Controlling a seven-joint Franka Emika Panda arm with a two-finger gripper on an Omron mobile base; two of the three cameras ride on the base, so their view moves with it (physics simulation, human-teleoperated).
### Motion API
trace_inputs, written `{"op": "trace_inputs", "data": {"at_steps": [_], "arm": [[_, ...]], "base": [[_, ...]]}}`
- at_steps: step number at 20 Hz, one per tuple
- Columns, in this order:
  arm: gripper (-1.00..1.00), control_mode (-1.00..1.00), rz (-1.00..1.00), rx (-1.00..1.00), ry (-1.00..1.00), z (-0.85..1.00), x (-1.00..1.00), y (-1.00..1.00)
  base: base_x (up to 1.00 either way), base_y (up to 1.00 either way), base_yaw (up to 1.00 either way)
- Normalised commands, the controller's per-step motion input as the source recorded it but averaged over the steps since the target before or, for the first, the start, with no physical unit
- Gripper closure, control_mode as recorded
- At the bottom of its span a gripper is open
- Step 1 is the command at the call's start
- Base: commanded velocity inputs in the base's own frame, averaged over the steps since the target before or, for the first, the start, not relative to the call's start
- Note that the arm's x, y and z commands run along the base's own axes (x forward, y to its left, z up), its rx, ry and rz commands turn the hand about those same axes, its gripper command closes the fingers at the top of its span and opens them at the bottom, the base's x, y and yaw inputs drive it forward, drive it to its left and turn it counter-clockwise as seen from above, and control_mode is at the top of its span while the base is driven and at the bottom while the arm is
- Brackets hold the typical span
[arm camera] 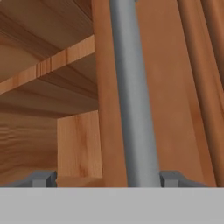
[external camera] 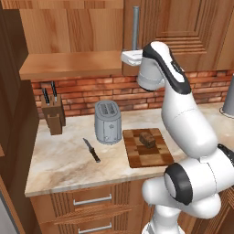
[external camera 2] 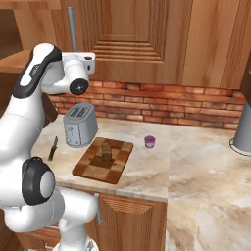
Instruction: Pick the bread, place it on the cutting board, pick the jam, place it on the counter, and close the cabinet.
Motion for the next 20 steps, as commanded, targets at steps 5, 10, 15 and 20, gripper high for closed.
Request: {"op": "trace_inputs", "data": {"at_steps": [5, 10, 15, 20], "arm": [[-1.0, -1.0, 0.0, 0.0, -0.01, 0.0, 0.0, -0.25], [-1.0, -1.0, 0.0, 0.0, -0.03, 0.0, 0.0, -0.27], [-1.0, -1.0, 0.0, 0.0, -0.01, 0.0, -0.17, -0.19], [-1.0, -1.0, 0.0, 0.0, -0.01, 0.0, -0.52, -0.01]], "base": [[0.0, 0.0, 0.0], [0.0, 0.0, 0.0], [0.0, 0.0, 0.0], [0.0, 0.0, 0.0]]}}
